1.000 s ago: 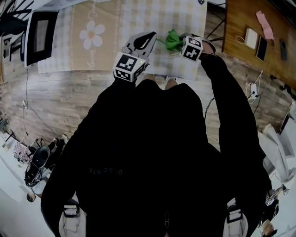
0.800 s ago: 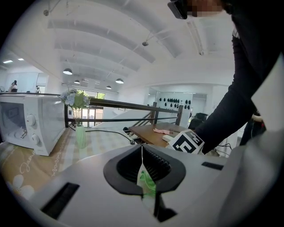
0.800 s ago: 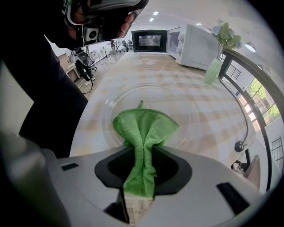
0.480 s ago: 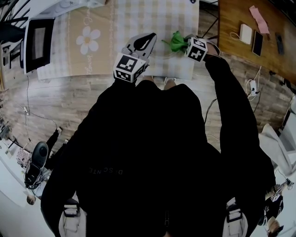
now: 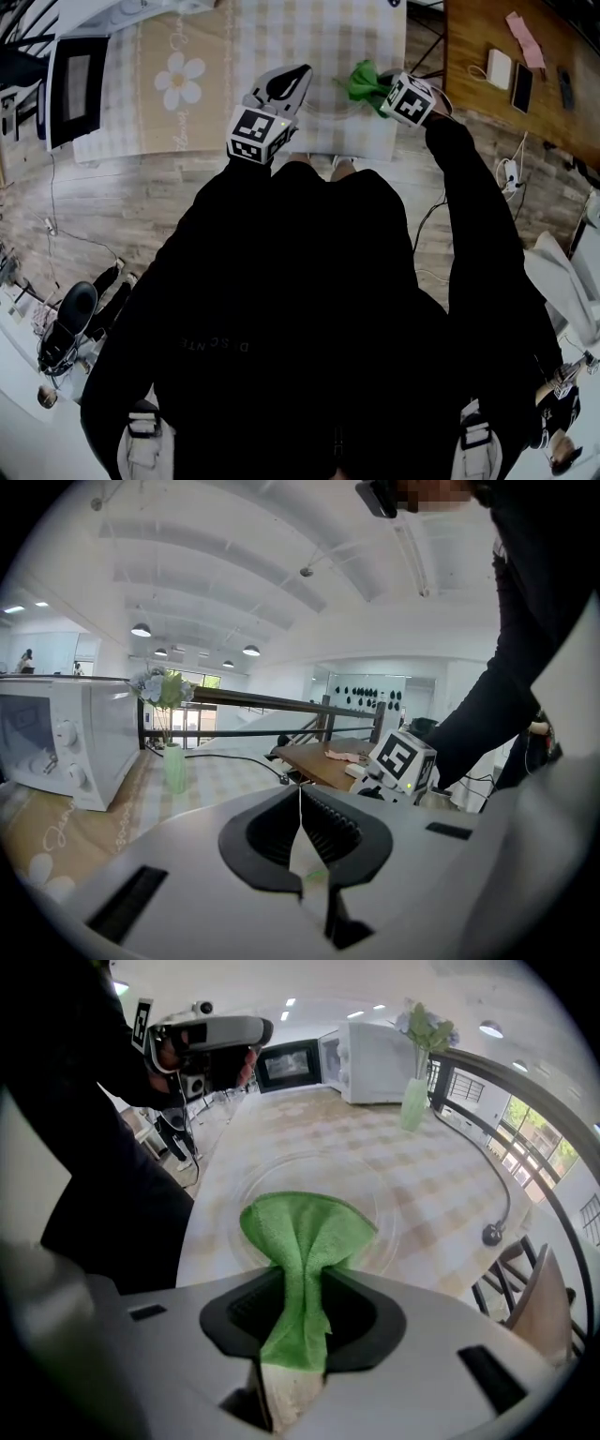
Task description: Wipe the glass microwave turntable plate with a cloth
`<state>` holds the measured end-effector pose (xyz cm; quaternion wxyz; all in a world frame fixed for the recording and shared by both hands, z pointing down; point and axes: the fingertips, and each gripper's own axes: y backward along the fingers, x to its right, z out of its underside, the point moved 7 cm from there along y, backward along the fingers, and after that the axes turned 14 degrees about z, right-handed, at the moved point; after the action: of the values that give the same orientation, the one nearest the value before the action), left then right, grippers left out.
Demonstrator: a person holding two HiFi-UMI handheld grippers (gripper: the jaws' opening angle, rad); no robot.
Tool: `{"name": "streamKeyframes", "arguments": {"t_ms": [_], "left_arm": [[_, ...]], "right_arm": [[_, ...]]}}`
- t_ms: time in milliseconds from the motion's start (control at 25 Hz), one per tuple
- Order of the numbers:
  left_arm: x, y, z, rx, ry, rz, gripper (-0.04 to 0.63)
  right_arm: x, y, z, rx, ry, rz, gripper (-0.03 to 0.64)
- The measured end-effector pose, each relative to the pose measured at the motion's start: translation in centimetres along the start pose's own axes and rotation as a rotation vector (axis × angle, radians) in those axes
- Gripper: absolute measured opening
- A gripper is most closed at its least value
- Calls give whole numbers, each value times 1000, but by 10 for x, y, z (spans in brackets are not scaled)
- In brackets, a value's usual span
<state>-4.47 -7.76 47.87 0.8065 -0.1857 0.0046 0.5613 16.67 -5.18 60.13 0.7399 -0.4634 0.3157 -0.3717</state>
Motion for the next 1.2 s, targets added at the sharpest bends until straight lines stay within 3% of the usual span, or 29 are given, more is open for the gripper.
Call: {"name": "streamKeyframes", "arguments": {"t_ms": [360,560,960,1200], "left_arm": [[-26,41,10,10,27,-95,21],[-33,63,18,17,50,-139,21],[-38,97,33,28,115,-205,21],[-42,99,34,24,105,-200,21]], "right_arm": [[-46,-12,-110,137,134,-84,137],[-77,-37,-150,143,214,-119,138],[-112,-75,-160,79,345,-151,138],[-110,-76,-156,85,336,-159,138]]}}
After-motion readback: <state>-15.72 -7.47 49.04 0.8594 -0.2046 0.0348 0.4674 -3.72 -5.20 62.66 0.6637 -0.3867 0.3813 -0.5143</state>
